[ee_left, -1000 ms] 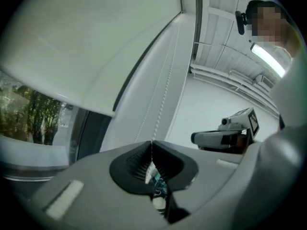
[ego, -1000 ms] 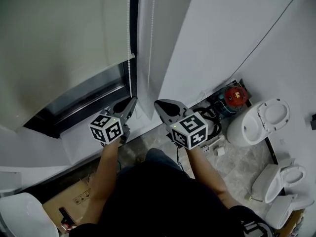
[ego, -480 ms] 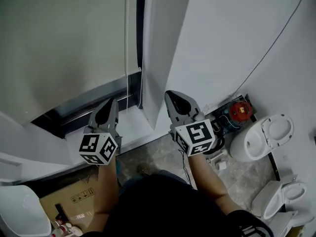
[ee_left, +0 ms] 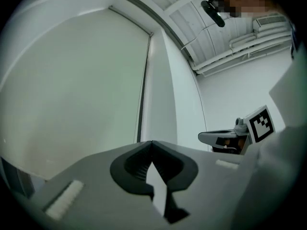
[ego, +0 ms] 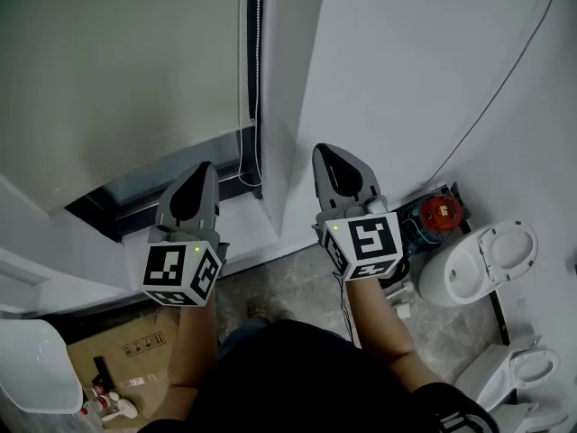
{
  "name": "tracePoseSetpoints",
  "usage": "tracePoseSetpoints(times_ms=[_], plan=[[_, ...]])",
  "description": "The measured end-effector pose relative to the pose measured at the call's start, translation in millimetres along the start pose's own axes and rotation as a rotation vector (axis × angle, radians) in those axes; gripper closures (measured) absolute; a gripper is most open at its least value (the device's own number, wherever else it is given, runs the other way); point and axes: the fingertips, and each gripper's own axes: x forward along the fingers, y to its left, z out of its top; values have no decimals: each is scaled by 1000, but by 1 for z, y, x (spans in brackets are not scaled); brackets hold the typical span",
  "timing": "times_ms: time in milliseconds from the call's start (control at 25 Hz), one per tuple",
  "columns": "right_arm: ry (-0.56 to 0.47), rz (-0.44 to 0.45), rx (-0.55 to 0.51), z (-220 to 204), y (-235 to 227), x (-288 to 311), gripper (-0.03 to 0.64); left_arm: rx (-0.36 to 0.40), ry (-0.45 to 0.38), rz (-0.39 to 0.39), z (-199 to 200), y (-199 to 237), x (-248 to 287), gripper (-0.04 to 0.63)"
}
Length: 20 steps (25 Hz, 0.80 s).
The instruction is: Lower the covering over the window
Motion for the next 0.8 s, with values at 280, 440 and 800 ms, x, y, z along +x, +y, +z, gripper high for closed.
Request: tracePoseSetpoints(times_ms=[280, 440, 800], plan=[[-31, 20, 7, 7, -3, -12, 604, 21, -23, 11, 10, -18, -4, 584], [-39, 29, -2, 6, -9, -23, 604, 38, -22, 32, 8, -32, -8, 584], [-50, 47, 36, -2, -13, -40, 604, 44, -3, 66, -2, -47, -26, 584]])
